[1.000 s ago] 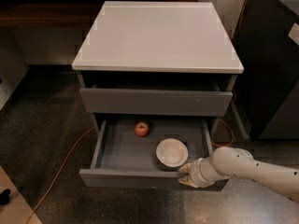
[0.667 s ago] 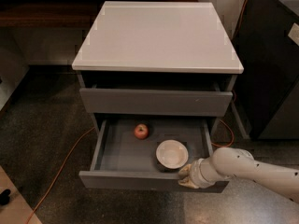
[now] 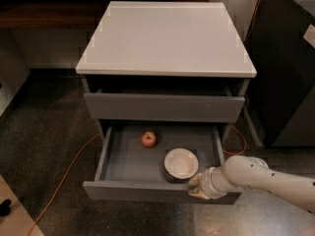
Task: Pick apple from middle drawer and place on counter
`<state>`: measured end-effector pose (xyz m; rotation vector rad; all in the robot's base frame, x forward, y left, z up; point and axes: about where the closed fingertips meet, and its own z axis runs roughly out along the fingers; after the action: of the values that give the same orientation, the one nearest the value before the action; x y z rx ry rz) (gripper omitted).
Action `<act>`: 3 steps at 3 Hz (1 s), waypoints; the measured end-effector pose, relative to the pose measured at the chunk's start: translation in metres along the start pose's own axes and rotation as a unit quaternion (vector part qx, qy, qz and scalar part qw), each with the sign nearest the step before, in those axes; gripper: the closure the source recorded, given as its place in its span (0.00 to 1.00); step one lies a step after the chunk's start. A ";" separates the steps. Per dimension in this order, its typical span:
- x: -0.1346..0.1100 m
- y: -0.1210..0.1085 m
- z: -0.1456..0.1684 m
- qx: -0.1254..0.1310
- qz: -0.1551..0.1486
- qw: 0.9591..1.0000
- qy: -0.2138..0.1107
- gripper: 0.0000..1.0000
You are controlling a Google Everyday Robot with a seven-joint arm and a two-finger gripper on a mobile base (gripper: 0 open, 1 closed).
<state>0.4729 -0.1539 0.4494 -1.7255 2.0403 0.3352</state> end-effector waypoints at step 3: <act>-0.079 -0.073 -0.022 -0.023 0.058 0.998 0.011 0.00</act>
Offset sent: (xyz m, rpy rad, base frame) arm 0.0803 0.0454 0.0902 -0.0128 0.0748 -0.0324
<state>0.5497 -0.1089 0.5140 -1.6465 2.1703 0.4044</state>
